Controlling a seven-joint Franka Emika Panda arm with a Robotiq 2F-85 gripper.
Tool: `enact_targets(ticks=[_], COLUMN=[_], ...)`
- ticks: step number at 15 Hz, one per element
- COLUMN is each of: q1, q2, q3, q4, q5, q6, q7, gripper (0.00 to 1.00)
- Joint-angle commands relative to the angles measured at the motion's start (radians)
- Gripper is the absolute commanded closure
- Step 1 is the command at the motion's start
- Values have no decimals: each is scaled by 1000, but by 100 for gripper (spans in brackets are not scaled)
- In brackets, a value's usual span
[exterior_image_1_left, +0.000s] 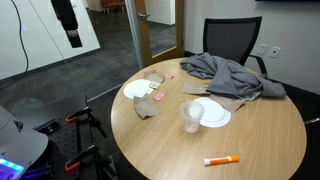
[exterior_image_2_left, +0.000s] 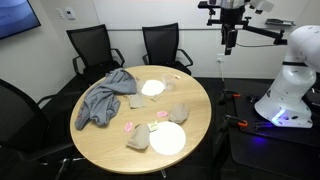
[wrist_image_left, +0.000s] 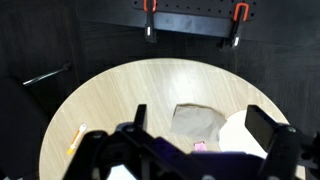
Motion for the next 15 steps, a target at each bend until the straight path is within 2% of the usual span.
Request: enact_targets(ticks=[1, 9, 15], q1=[-38, -139, -195], q2=[76, 274, 427], q3=[-6, -5, -23], q4=[37, 127, 229], q5=[-12, -34, -50], q6=[119, 350, 408], q7=[62, 218, 315], gripper=[0, 0, 0])
